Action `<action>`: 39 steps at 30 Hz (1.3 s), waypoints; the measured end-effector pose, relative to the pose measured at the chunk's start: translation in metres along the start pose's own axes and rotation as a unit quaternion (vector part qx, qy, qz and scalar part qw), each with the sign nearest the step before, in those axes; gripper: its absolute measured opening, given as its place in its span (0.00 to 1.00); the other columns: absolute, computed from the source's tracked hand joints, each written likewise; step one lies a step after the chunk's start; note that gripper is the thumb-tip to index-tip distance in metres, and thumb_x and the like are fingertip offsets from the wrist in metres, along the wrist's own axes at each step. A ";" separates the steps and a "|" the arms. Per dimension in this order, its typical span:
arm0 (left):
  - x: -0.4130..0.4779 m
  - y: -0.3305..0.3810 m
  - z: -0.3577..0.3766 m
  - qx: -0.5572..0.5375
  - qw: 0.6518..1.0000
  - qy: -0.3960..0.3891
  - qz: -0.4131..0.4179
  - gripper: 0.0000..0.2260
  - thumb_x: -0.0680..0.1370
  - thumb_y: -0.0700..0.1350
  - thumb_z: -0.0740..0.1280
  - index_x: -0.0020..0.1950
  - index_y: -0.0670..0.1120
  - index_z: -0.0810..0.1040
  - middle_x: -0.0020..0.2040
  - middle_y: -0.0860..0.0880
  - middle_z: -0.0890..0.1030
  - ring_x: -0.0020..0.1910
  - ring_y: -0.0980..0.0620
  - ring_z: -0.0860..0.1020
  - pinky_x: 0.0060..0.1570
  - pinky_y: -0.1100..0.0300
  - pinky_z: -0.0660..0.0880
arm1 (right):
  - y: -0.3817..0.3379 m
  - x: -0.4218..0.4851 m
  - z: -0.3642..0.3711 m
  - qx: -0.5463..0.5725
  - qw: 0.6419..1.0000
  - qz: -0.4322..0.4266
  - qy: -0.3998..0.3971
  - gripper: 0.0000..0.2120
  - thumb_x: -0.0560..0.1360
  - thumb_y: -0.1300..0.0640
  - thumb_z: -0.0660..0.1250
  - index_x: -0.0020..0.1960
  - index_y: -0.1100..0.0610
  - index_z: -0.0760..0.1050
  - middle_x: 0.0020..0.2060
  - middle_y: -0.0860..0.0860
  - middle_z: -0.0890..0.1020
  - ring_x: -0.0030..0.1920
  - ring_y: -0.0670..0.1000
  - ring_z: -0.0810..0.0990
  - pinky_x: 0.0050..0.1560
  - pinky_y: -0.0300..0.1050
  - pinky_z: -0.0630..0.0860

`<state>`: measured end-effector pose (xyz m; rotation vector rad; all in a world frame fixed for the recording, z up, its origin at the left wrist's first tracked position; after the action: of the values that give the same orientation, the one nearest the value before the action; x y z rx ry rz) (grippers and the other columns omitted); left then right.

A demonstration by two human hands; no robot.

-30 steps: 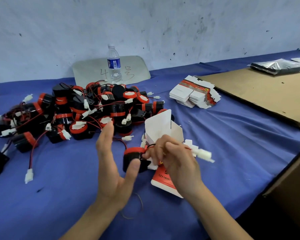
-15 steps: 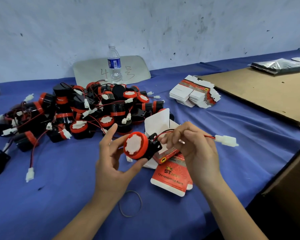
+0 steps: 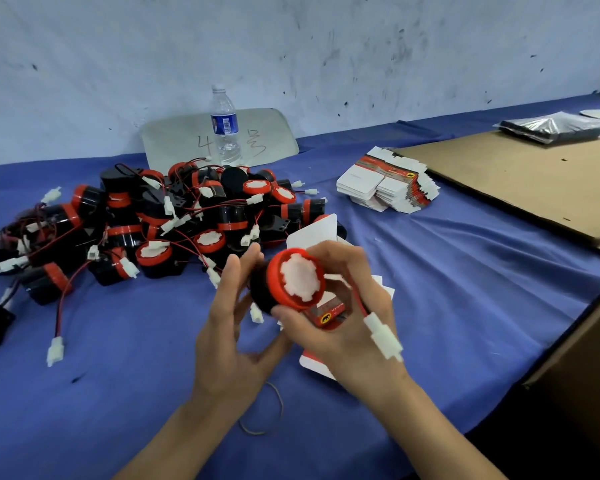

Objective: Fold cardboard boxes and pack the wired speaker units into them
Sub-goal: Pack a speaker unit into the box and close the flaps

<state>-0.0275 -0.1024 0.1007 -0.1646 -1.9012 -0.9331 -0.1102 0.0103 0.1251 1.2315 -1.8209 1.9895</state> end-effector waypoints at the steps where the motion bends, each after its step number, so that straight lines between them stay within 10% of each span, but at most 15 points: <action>1: 0.000 -0.004 0.003 0.000 1.000 -0.004 -0.020 0.37 0.76 0.54 0.69 0.79 0.55 0.51 0.76 0.59 0.62 0.74 0.54 0.64 0.67 0.63 0.67 | 0.001 0.003 -0.008 0.007 1.000 0.002 0.027 0.23 0.64 0.53 0.76 0.55 0.48 0.72 0.50 0.40 0.79 0.51 0.45 0.80 0.47 0.32 0.75; 6: -0.010 -0.033 0.017 0.057 0.984 -0.089 -0.143 0.42 0.71 0.58 0.72 0.76 0.66 0.49 0.77 0.57 0.61 0.73 0.62 0.62 0.64 0.74 0.63 | 0.022 0.017 -0.048 -0.083 0.991 0.034 0.098 0.22 0.65 0.54 0.77 0.51 0.38 0.71 0.47 0.35 0.79 0.50 0.39 0.79 0.48 0.28 0.72; 14: -0.022 -0.038 0.043 0.066 0.960 -0.222 -0.160 0.36 0.72 0.59 0.68 0.72 0.74 0.49 0.76 0.68 0.53 0.75 0.66 0.53 0.67 0.76 0.55 | 0.065 0.012 -0.019 -0.269 0.955 0.090 -0.089 0.11 0.67 0.45 0.69 0.47 0.43 0.71 0.38 0.38 0.77 0.41 0.41 0.74 0.40 0.32 0.67; 25: -0.025 -0.040 0.046 0.088 0.953 -0.234 -0.168 0.37 0.76 0.50 0.71 0.70 0.75 0.49 0.74 0.72 0.52 0.73 0.70 0.51 0.61 0.82 0.54 | 0.064 0.007 -0.004 -0.315 0.923 0.123 -0.183 0.11 0.72 0.61 0.62 0.51 0.54 0.80 0.47 0.50 0.80 0.48 0.53 0.77 0.52 0.49 0.73; 32: -0.019 -0.036 0.033 0.132 0.963 -0.150 -0.180 0.23 0.67 0.63 0.68 0.60 0.65 0.67 0.57 0.64 0.75 0.55 0.69 0.72 0.48 0.76 0.68 | 0.045 -0.006 0.021 -0.221 0.931 0.128 -0.261 0.05 0.74 0.53 0.54 0.42 0.48 0.58 0.37 0.47 0.72 0.40 0.49 0.67 0.44 0.45 0.61; 39: -0.006 -0.025 0.019 0.199 0.968 -0.095 -0.121 0.13 0.69 0.63 0.66 0.48 0.57 0.73 0.42 0.56 0.74 0.40 0.62 0.73 0.39 0.77 0.68 | 0.031 0.010 -0.006 -0.161 0.977 0.097 -0.098 0.04 0.79 0.52 0.63 0.46 0.51 0.72 0.33 0.48 0.81 0.36 0.50 0.81 0.39 0.49 0.77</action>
<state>-0.0496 -0.1054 0.0780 0.2305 -2.2837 -0.6911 -0.1388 0.0041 0.1088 1.2235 -2.3274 1.6147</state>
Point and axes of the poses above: each hand's wrist, its own x-axis towards the middle knuckle, its own z-axis out of the palm, y = z × x, the point moved 9 cm from there along x, towards the middle knuckle
